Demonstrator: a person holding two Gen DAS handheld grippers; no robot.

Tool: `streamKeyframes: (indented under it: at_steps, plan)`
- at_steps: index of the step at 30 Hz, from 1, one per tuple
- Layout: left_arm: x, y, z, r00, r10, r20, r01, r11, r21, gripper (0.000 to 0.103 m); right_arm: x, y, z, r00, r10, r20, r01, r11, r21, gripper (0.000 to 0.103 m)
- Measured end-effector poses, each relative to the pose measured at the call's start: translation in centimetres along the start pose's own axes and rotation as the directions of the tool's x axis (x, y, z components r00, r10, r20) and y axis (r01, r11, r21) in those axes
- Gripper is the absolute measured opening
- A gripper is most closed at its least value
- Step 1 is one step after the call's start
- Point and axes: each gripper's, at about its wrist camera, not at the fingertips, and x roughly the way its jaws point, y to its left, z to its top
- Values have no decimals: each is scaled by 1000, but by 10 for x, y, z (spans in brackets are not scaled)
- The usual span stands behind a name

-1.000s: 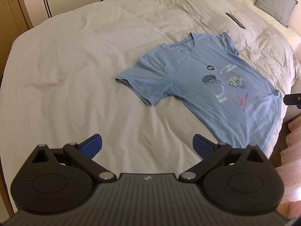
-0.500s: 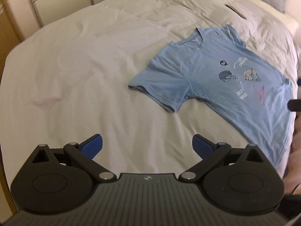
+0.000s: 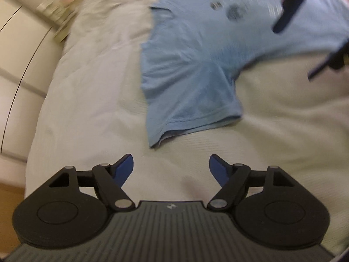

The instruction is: Fold clothes

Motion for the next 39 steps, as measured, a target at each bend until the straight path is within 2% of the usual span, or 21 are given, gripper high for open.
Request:
streamKeyframes:
  at_steps: [5, 11, 14, 16, 17, 23, 24, 26, 27, 28, 29, 34, 39]
  plan:
    - [56, 2, -3, 1000, -14, 5, 13, 987, 162, 59, 54, -2, 1, 1000, -12, 1, 12, 999, -45, 39]
    - [87, 4, -13, 999, -29, 42, 13, 938, 347, 57, 97, 4, 5, 999, -38, 2, 38, 991, -126, 37]
    - [92, 5, -15, 997, -26, 68, -4, 911, 412, 45, 110, 15, 7, 999, -47, 11, 49, 981, -189, 39]
    - [98, 6, -14, 996, -27, 79, -11, 899, 438, 35, 119, 20, 11, 999, -48, 12, 50, 973, -227, 39]
    - [101, 7, -14, 996, -29, 84, -12, 895, 446, 33, 123, 22, 12, 999, -50, 16, 52, 970, -236, 39]
    - [106, 11, -14, 995, -41, 87, -1, 901, 433, 10, 141, 19, 21, 998, -62, 2, 61, 975, -212, 37]
    - [106, 12, -14, 995, -38, 87, -3, 904, 427, 7, 144, 17, 22, 998, -58, -1, 56, 977, -205, 34]
    - [104, 16, -13, 996, -35, 85, -3, 914, 407, 5, 145, 13, 24, 999, -47, 1, 46, 982, -185, 18]
    - [103, 18, -12, 996, -33, 86, -4, 917, 398, 3, 145, 10, 25, 999, -39, 4, 40, 985, -170, 15]
    - [100, 21, -10, 995, -31, 90, -7, 919, 395, 2, 143, 6, 26, 1000, -28, 10, 29, 989, -147, 5]
    - [98, 25, -7, 995, -30, 94, -9, 920, 392, 1, 141, 3, 27, 1000, -16, 18, 19, 992, -123, 1]
    - [86, 45, 8, 994, -29, 108, -14, 926, 377, 1, 118, -25, 34, 995, 49, 91, -53, 997, 52, 1]
    - [83, 64, 39, 994, -50, 94, 12, 929, 371, 1, 96, -67, 31, 983, 68, 169, -115, 952, 285, 1]
